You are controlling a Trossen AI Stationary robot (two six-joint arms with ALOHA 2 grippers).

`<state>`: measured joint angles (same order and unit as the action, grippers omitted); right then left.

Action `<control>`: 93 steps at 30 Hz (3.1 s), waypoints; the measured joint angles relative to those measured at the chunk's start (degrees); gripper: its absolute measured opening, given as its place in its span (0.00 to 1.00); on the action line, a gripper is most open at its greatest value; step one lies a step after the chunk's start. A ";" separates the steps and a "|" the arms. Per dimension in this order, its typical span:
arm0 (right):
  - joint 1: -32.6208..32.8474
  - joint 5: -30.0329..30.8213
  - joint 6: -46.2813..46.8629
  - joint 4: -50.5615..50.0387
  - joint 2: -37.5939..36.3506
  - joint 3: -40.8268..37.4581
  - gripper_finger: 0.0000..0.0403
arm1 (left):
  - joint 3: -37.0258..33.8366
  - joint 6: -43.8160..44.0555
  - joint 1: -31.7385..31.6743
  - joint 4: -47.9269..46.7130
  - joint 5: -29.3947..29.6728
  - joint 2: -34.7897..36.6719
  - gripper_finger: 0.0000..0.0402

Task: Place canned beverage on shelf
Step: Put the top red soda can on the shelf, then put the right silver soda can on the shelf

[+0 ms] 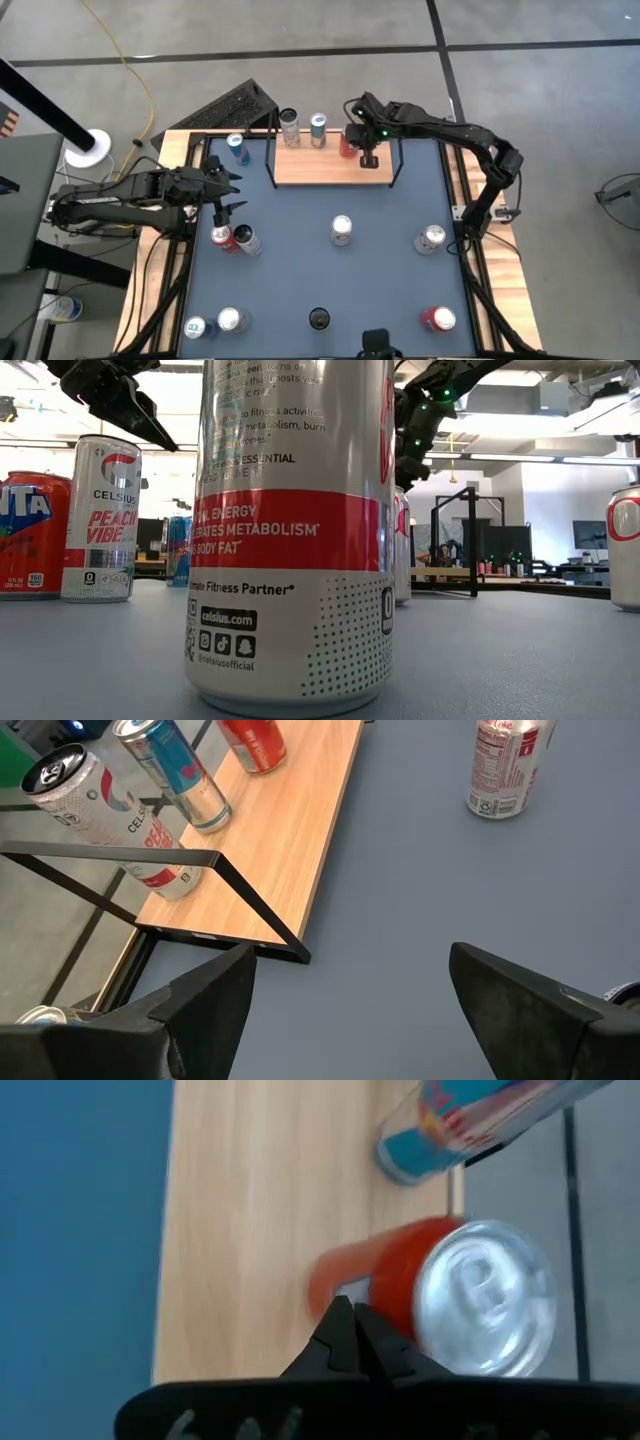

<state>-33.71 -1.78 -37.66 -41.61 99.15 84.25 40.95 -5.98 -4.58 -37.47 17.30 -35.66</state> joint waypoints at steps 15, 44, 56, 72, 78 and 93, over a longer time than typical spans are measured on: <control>0.40 0.24 6.43 5.94 3.32 0.00 0.00 | 0.00 -0.02 0.00 -0.07 -0.09 0.00 0.80; 0.54 4.92 12.19 11.86 3.30 0.52 0.00 | 0.00 -0.02 0.00 -0.11 -0.15 0.01 0.80; -0.02 4.76 13.40 14.88 3.30 0.52 0.00 | 0.00 -0.02 0.00 -0.13 -0.24 0.02 0.80; 4.16 3.06 11.73 13.18 -1.56 0.52 0.00 | 0.00 -0.02 0.00 -0.15 -0.33 0.02 0.80; 10.19 2.71 14.74 5.01 -7.72 0.57 0.00 | 0.00 0.00 0.00 -0.15 -0.31 0.00 0.80; 29.36 -10.12 26.62 -4.75 -9.84 0.56 0.04 | 0.00 0.26 -0.02 -0.18 -3.13 0.02 0.80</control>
<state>-4.36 -11.91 -11.04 -46.37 89.32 84.80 40.95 -5.72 -4.60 -37.65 14.17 -35.64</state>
